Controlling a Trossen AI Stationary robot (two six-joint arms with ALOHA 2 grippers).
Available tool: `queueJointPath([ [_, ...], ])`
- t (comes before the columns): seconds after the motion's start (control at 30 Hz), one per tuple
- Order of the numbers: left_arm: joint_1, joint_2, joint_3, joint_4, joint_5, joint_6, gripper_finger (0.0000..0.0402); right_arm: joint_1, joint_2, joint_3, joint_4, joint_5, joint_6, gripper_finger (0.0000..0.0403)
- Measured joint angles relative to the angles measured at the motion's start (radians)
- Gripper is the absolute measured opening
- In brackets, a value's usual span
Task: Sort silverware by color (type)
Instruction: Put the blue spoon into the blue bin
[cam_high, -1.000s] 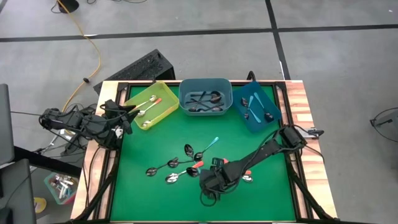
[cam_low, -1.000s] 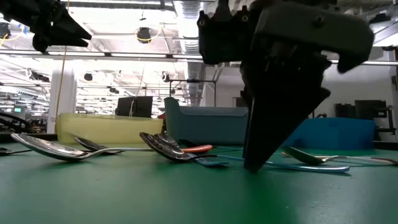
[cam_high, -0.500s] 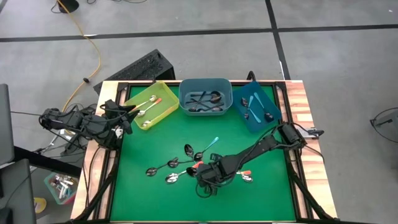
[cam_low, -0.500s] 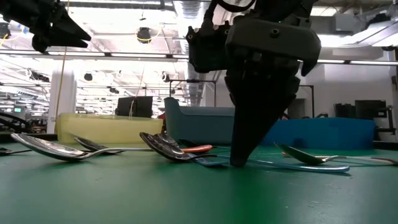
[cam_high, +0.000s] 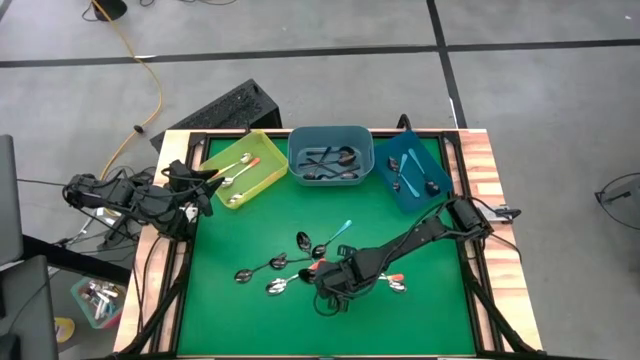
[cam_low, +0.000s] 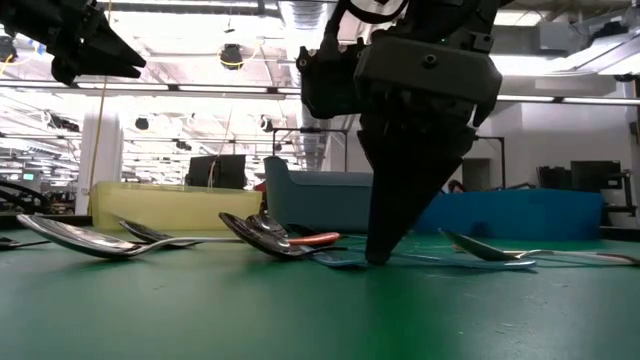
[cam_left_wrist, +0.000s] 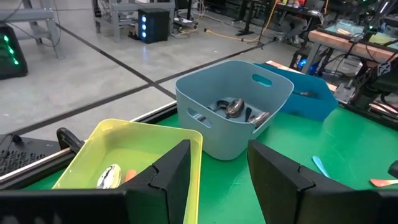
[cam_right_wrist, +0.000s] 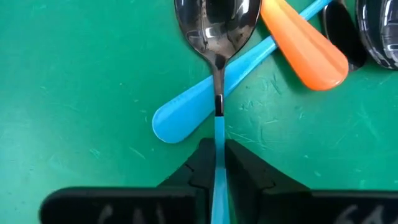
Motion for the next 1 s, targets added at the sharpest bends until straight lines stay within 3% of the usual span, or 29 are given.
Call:
queueJointPath([
  [0.27,0.000,0.000,0.000,0.000,0.000,0.004,0.0143,0.000,-0.001,0.001,0.005,-0.028,0.007,0.0008],
  [0.53,0.000,0.000,0.000,0.000,0.000,0.004,0.0143,0.000,-0.006,0.002,0.004,-0.049,0.040,0.0007],
  [1.0,0.000,0.000,0.000,0.000,0.001,0.006,0.0143,-0.001,-0.006,0.132,-0.131,-0.057,0.024,0.0007],
])
